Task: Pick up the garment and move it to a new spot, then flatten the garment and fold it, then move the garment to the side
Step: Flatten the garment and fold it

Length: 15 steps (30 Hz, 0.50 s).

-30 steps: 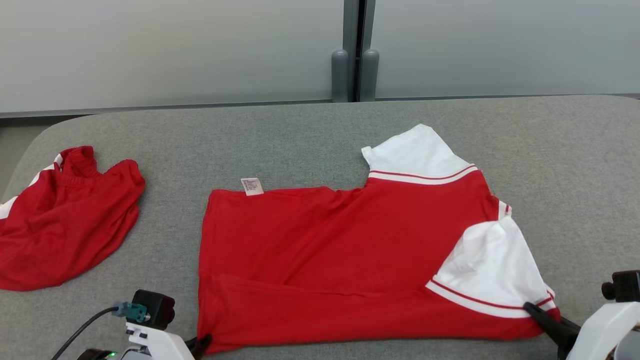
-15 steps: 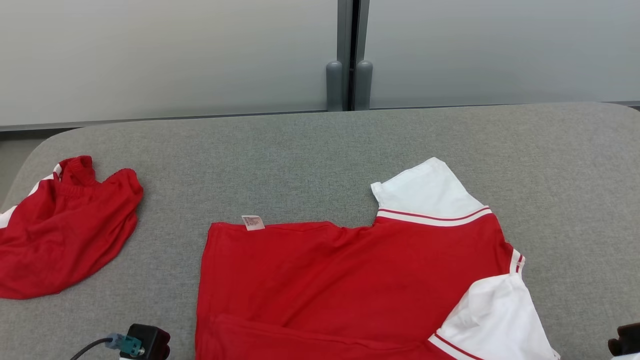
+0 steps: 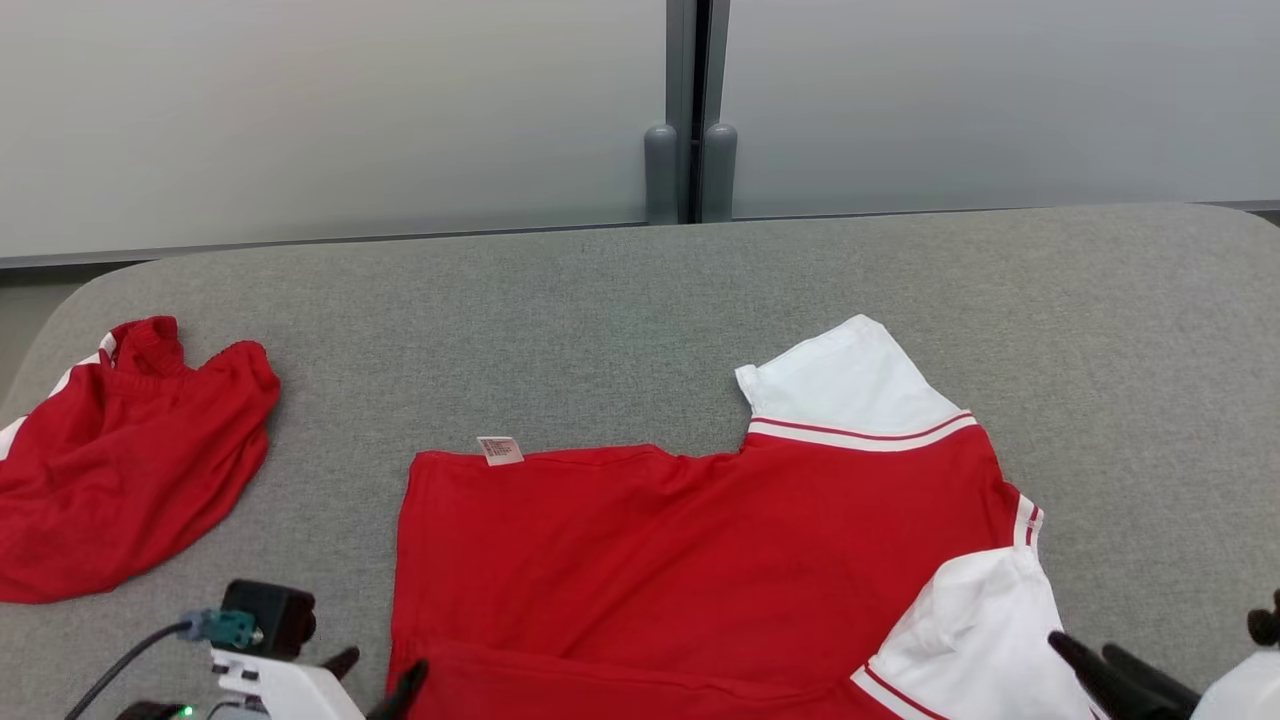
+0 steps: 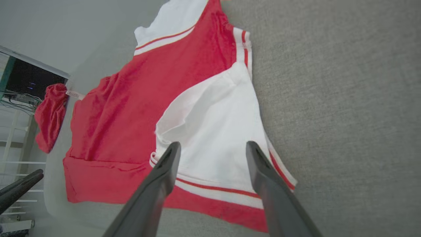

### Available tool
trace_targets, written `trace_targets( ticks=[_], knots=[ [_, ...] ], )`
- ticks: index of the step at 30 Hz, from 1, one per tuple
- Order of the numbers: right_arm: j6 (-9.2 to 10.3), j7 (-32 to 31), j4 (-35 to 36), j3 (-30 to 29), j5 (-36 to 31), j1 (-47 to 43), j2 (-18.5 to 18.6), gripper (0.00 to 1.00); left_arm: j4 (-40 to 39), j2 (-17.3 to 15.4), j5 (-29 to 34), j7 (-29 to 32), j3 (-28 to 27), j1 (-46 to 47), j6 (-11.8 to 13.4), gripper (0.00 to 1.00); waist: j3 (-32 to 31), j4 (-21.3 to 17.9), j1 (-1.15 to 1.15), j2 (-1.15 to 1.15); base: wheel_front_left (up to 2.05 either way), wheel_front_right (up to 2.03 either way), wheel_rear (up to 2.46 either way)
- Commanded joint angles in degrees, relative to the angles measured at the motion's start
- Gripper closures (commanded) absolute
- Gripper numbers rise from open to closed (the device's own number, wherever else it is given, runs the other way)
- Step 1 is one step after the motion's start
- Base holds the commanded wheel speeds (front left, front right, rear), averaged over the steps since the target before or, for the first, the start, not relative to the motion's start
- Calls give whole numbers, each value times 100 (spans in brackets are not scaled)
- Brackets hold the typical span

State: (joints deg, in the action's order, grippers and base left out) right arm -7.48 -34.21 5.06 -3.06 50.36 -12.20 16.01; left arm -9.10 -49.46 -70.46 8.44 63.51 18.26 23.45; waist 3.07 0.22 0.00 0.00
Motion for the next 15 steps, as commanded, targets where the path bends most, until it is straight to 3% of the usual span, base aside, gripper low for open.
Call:
trace_targets(
  ticks=[1, 7, 15],
  knots=[
    [-3, 60, 69, -54, -47, 127, -22, 0, 53, 8, 56, -71, -69, 123, -44, 0, 21, 11, 0, 0, 0, 0, 0],
    [-3, 536, 117, -210, -230, 1067, -252, 0, 612, 219, 409, -543, -406, 732, -236, 0, 347, -31, 0, 0, 0, 0, 0],
    [-3, 1012, -633, 65, -452, 2724, 90, 0, 1525, 837, 838, -224, -237, 1747, -639, 0, 1118, 148, 0, 0, 0, 0, 0]
  ],
)
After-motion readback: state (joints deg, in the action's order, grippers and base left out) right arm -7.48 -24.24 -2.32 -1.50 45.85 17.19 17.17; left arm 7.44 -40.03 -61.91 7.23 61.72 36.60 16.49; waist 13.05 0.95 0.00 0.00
